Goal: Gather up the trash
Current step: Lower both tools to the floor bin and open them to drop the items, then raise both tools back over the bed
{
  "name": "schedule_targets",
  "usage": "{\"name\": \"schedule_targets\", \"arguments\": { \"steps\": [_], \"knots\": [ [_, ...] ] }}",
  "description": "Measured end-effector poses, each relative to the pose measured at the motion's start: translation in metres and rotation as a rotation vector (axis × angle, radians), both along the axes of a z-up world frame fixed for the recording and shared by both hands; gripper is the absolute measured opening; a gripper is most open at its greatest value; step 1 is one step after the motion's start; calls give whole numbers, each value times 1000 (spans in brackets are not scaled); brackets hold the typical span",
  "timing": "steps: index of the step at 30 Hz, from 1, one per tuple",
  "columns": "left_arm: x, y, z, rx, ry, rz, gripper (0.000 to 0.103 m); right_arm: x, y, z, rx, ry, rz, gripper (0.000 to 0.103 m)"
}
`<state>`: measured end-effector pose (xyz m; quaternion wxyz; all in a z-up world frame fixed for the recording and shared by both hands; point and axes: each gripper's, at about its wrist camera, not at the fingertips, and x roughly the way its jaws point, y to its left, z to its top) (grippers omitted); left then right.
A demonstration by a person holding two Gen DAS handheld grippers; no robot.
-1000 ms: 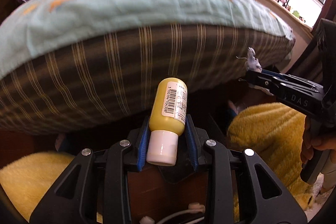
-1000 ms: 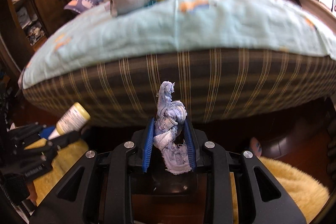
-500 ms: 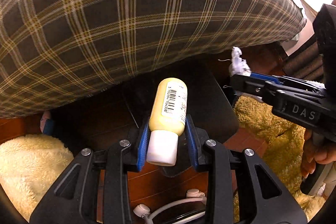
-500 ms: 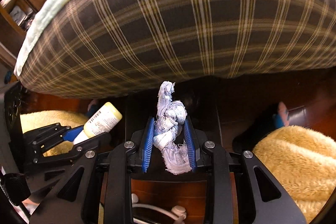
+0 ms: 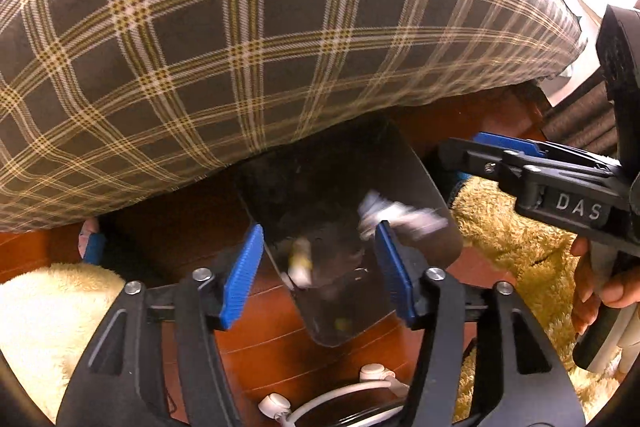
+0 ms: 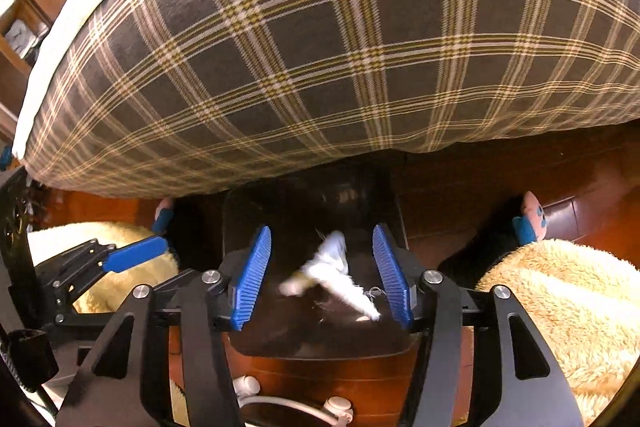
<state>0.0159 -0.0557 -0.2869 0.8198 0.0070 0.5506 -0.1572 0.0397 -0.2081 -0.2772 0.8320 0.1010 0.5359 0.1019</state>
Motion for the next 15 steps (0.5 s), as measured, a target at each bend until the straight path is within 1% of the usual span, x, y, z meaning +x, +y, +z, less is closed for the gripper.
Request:
{"name": "schedule_targets", "arguments": {
  "steps": [3, 7, 11, 15],
  "knots": [
    [0, 8, 8, 8, -11, 21, 62, 1, -7, 8, -4, -12, -25, 58],
    [0, 17, 28, 25, -64, 54, 68, 0, -15, 28, -11, -55, -53, 61],
    [1, 22, 59, 39, -139, 75, 72, 0, -19, 61, -50, -154, -67, 62],
    [3, 24, 92, 46, -230, 74, 73, 3, -23, 102, -115, -285, -79, 62]
  ]
}}
